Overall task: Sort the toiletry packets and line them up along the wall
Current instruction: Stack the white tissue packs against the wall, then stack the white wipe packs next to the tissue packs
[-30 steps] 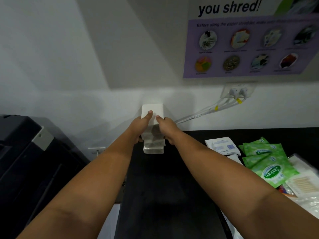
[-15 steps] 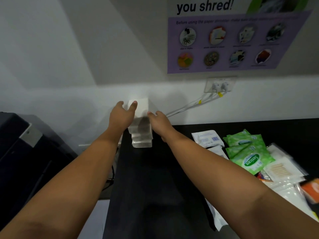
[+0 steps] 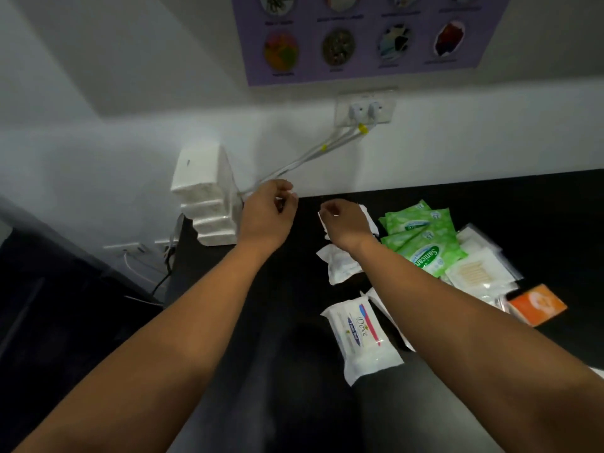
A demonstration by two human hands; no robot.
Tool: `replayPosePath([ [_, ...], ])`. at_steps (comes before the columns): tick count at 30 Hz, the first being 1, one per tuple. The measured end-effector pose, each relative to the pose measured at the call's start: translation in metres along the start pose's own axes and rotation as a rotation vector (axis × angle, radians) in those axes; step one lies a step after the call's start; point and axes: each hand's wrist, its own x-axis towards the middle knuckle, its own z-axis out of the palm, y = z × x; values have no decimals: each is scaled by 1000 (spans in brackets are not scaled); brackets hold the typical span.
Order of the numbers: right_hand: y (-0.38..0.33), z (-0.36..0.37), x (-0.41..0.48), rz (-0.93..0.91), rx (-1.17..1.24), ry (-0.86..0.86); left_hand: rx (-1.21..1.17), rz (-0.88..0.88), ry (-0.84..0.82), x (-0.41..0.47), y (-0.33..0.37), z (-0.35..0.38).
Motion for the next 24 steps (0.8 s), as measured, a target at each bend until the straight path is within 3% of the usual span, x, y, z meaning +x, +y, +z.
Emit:
replayPosePath([
  [6,75,-43,14,19,-192,-24,185,-18,-300,-5,-11,84],
  [10,111,-57,36,-115,-343,-14,305,-3,-389,5,-25,125],
  [14,129,-65,60,-209,-423,-113,382,-38,-476,18,-36,149],
  [19,136,-56,75,-344,-386,-138,456,-4,-473,29,-50,161],
  [24,122,-46,89,-255,-223,-89,454,-9,-362,28,-43,158],
])
